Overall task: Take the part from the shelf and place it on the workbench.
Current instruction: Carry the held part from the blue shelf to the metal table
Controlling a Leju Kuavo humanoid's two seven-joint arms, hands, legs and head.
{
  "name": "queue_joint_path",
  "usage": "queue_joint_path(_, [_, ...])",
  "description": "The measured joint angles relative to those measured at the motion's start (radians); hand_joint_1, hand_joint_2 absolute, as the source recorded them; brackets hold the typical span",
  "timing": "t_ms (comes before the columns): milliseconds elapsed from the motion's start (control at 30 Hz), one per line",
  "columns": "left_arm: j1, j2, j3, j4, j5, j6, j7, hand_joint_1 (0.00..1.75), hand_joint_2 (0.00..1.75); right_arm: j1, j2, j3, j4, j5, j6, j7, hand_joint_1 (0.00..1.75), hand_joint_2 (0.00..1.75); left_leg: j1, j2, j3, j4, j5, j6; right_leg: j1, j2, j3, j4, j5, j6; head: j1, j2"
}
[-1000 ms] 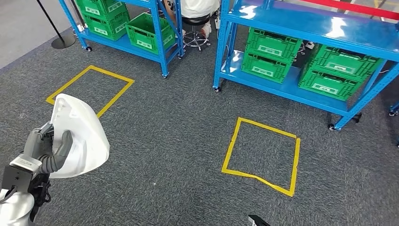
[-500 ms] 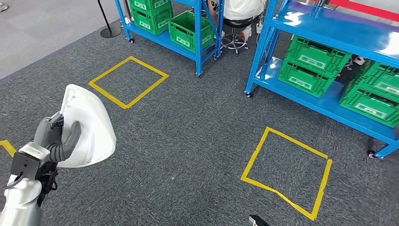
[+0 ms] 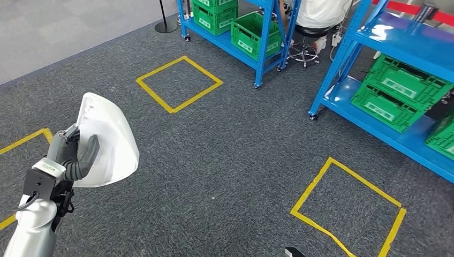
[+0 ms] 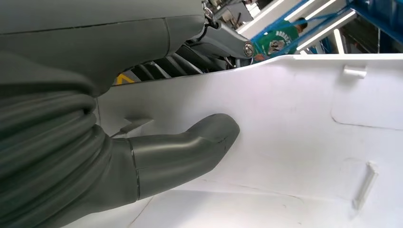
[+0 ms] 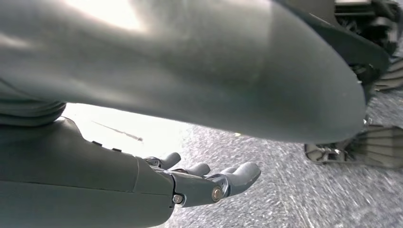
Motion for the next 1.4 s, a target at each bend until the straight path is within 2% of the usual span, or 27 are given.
queue_joint_path(33, [0.0, 0.001, 0.0, 0.0, 0.0, 0.001, 0.0, 1.75, 1.75, 0.0, 0.0, 0.0, 0.0, 0.0, 0.0, 0.001, 0.0, 0.0, 0.002, -0.013, 0.001, -0.003, 0.003, 0.006, -0.004, 0.023, -0.005, 0.017, -0.013, 0.006, 0.001, 0.0])
queue_joint_path(100, [-0.001, 0.0, 0.0, 0.0, 0.0, 0.002, -0.001, 1.75, 1.75, 0.002, 0.0, 0.0, 0.0, 0.0, 0.0, -0.001, 0.0, 0.0, 0.006, -0.039, 0.001, -0.006, 0.007, 0.016, -0.01, 0.088, -0.049, 0.114, -0.066, 0.015, 0.004, 0.0])
queue_joint_path(167, [0.003, -0.003, 0.0, 0.0, 0.0, 0.004, -0.002, 1.75, 1.75, 0.005, 0.0, 0.0, 0.0, 0.001, -0.002, -0.002, 0.0, 0.0, 0.007, -0.068, -0.001, -0.005, 0.008, 0.02, -0.011, 0.113, -0.12, 0.247, -0.117, 0.018, 0.005, 0.0])
queue_joint_path(200, [0.006, -0.004, 0.0, 0.0, 0.0, 0.004, -0.002, 1.75, 1.75, 0.006, 0.0, 0.0, 0.0, 0.0, -0.003, -0.001, 0.0, 0.0, 0.006, -0.083, -0.002, -0.004, 0.009, 0.02, -0.011, 0.115, -0.142, 0.281, -0.119, 0.018, 0.005, 0.0])
queue_joint_path(233, [0.009, -0.004, 0.0, 0.001, 0.0, 0.004, -0.002, 1.75, 1.75, 0.007, 0.0, 0.0, 0.0, 0.0, -0.003, -0.001, 0.0, 0.0, 0.006, -0.098, -0.002, -0.002, 0.009, 0.019, -0.012, 0.117, -0.146, 0.277, -0.101, 0.016, 0.005, 0.0])
queue_joint_path(267, [0.01, -0.004, 0.0, 0.0, -0.001, 0.004, -0.002, 1.75, 1.75, 0.006, 0.0, 0.0, 0.0, 0.001, -0.002, 0.0, 0.0, 0.0, 0.007, -0.112, -0.002, 0.001, 0.008, 0.018, -0.013, 0.121, -0.13, 0.234, -0.068, 0.015, 0.005, 0.0])
queue_joint_path(333, [0.012, -0.004, 0.0, 0.0, -0.004, 0.005, -0.002, 1.75, 1.75, 0.006, 0.0, 0.0, 0.0, 0.006, -0.001, -0.001, 0.0, 0.0, 0.008, -0.14, -0.004, 0.006, 0.007, 0.011, -0.017, 0.157, -0.07, 0.099, -0.001, 0.012, 0.005, 0.0])
queue_joint_path(400, [0.021, -0.004, 0.001, -0.005, -0.008, 0.016, -0.002, 1.75, 1.75, 0.005, -0.001, 0.001, 0.0, 0.02, 0.003, -0.002, 0.0, 0.0, 0.007, -0.163, -0.009, 0.007, 0.009, -0.002, -0.018, 0.186, -0.036, 0.022, 0.023, 0.008, 0.005, 0.0])
queue_joint_path(467, [0.051, -0.002, 0.007, -0.026, -0.016, 0.036, 0.003, 1.75, 1.75, 0.005, -0.005, 0.003, 0.0, 0.039, 0.013, -0.002, 0.0, 0.0, 0.008, -0.183, -0.014, 0.001, 0.014, -0.018, -0.015, 0.174, -0.033, 0.014, 0.023, -0.003, 0.005, 0.0])
queue_joint_path(500, [0.071, 0.0, 0.011, -0.04, -0.022, 0.046, 0.007, 1.75, 1.75, 0.004, -0.008, 0.005, 0.0, 0.049, 0.017, 0.0, 0.0, 0.0, 0.009, -0.181, -0.016, 0.001, 0.014, -0.023, -0.015, 0.163, -0.031, 0.01, 0.026, -0.011, 0.005, 0.0])
queue_joint_path(567, [0.106, 0.003, 0.025, -0.069, -0.034, 0.063, 0.018, 1.75, 1.75, 0.002, -0.012, 0.01, 0.0, 0.071, 0.024, -0.001, 0.0, 0.0, 0.007, -0.136, -0.037, 0.041, -0.015, -0.031, -0.018, 0.141, -0.028, 0.0, 0.032, -0.026, 0.0, 0.0])
queue_joint_path(633, [0.136, 0.004, 0.044, -0.097, -0.054, 0.078, 0.033, 1.75, 1.75, 0.001, -0.014, 0.019, 0.0, 0.098, 0.03, -0.005, 0.0, 0.0, 0.006, -0.078, -0.09, 0.16, -0.084, -0.037, -0.014, 0.116, -0.028, -0.003, 0.032, -0.036, -0.005, 0.0])
queue_joint_path(700, [0.173, 0.0, 0.069, -0.132, -0.082, 0.084, 0.059, 1.75, 1.75, 0.0, -0.014, 0.031, 0.0, 0.121, 0.034, -0.006, 0.0, 0.0, 0.009, -0.06, -0.135, 0.267, -0.128, -0.042, -0.011, 0.088, -0.029, -0.002, 0.03, -0.039, -0.006, 0.0])
queue_joint_path(733, [0.195, -0.005, 0.085, -0.158, -0.094, 0.082, 0.079, 1.75, 1.75, -0.002, -0.014, 0.037, 0.0, 0.132, 0.036, -0.006, 0.0, 0.0, 0.01, -0.057, -0.133, 0.271, -0.122, -0.043, -0.01, 0.076, -0.03, -0.001, 0.029, -0.039, -0.006, 0.0])
queue_joint_path(767, [0.217, -0.011, 0.104, -0.192, -0.102, 0.076, 0.102, 1.75, 1.75, -0.004, -0.012, 0.045, 0.0, 0.143, 0.039, -0.006, 0.0, 0.0, 0.011, -0.051, -0.112, 0.24, -0.102, -0.044, -0.01, 0.063, -0.03, 0.0, 0.028, -0.038, -0.006, 0.0])
queue_joint_path(833, [0.261, -0.022, 0.147, -0.282, -0.109, 0.05, 0.15, 1.75, 1.75, -0.011, -0.009, 0.059, 0.0, 0.159, 0.045, -0.006, 0.0, 0.0, 0.009, -0.013, -0.035, 0.106, -0.049, -0.041, -0.008, 0.041, -0.028, 0.005, 0.022, -0.033, -0.006, 0.0])
queue_joint_path(900, [0.308, -0.029, 0.189, -0.384, -0.108, 0.014, 0.184, 1.75, 1.75, -0.016, -0.006, 0.067, 0.0, 0.163, 0.047, -0.01, 0.0, 0.0, 0.004, 0.017, 0.016, 0.015, -0.025, -0.029, -0.003, 0.021, -0.022, 0.009, 0.015, -0.023, -0.004, 0.0])
queue_joint_path(933, [0.33, -0.033, 0.207, -0.427, -0.107, -0.005, 0.192, 1.75, 1.75, -0.017, -0.004, 0.068, 0.0, 0.161, 0.045, -0.012, 0.0, 0.0, 0.002, 0.017, 0.021, 0.004, -0.025, -0.023, -0.001, 0.011, -0.019, 0.009, 0.012, -0.017, -0.003, 0.0])
queue_joint_path(1000, [0.365, -0.038, 0.23, -0.487, -0.107, -0.032, 0.193, 1.75, 1.75, -0.019, 0.001, 0.07, 0.0, 0.154, 0.037, -0.01, 0.0, 0.0, 0.003, -0.011, 0.021, 0.001, -0.021, -0.01, -0.003, -0.007, -0.012, 0.008, 0.007, -0.005, -0.002, 0.0])
queue_joint_path(1067, [0.388, -0.043, 0.24, -0.52, -0.11, -0.043, 0.174, 1.75, 1.75, -0.022, 0.007, 0.07, 0.0, 0.146, 0.03, -0.007, 0.0, 0.0, 0.009, -0.036, 0.024, -0.005, -0.014, 0.001, -0.009, 0.028, -0.02, 0.039, -0.019, 0.008, 0.0, 0.0])
queue_joint_path(1133, [0.406, -0.05, 0.244, -0.533, -0.112, -0.045, 0.143, 1.75, 1.75, -0.02, 0.016, 0.07, 0.0, 0.144, 0.023, -0.014, 0.0, 0.0, 0.013, -0.059, 0.025, -0.007, -0.01, 0.007, -0.013, 0.09, -0.068, 0.149, -0.079, 0.016, 0.004, 0.0])
queue_joint_path(1200, [0.423, -0.055, 0.247, -0.532, -0.113, -0.045, 0.117, 1.75, 1.75, -0.014, 0.025, 0.07, 0.0, 0.145, 0.014, -0.021, 0.0, 0.0, 0.013, -0.086, 0.023, -0.005, -0.009, 0.009, -0.013, 0.112, -0.128, 0.27, -0.123, 0.019, 0.006, 0.0])
queue_joint_path(1233, [0.429, -0.057, 0.249, -0.53, -0.113, -0.044, 0.11, 1.75, 1.75, -0.012, 0.028, 0.07, 0.0, 0.146, 0.011, -0.02, 0.0, 0.0, 0.014, -0.1, 0.023, -0.003, -0.009, 0.009, -0.014, 0.114, -0.14, 0.288, -0.118, 0.019, 0.006, 0.0])
queue_joint_path(1267, [0.434, -0.058, 0.252, -0.528, -0.112, -0.044, 0.104, 1.75, 1.75, -0.011, 0.031, 0.07, 0.0, 0.147, 0.009, -0.017, 0.0, 0.0, 0.014, -0.115, 0.022, -0.001, -0.01, 0.008, -0.014, 0.117, -0.133, 0.265, -0.094, 0.018, 0.006, 0.0])
queue_joint_path(1300, [0.436, -0.058, 0.254, -0.526, -0.111, -0.045, 0.1, 1.75, 1.75, -0.011, 0.034, 0.07, 0.0, 0.148, 0.009, -0.014, 0.0, 0.0, 0.015, -0.129, 0.022, 0.001, -0.01, 0.006, -0.016, 0.124, -0.107, 0.208, -0.057, 0.016, 0.007, 0.0])
queue_joint_path(1367, [0.438, -0.058, 0.259, -0.524, -0.108, -0.047, 0.091, 1.75, 1.75, -0.013, 0.037, 0.07, 0.0, 0.156, 0.008, -0.013, 0.0, 0.0, 0.015, -0.155, 0.02, 0.006, -0.011, -0.003, -0.019, 0.165, -0.046, 0.073, -0.002, 0.011, 0.007, 0.0])
queue_joint_path(1400, [0.439, -0.053, 0.261, -0.522, -0.107, -0.048, 0.084, 1.75, 1.75, -0.014, 0.04, 0.07, 0.0, 0.16, 0.005, -0.016, 0.0, 0.0, 0.015, -0.166, 0.018, 0.007, -0.011, -0.01, -0.019, 0.179, -0.028, 0.033, 0.01, 0.008, 0.008, 0.0])
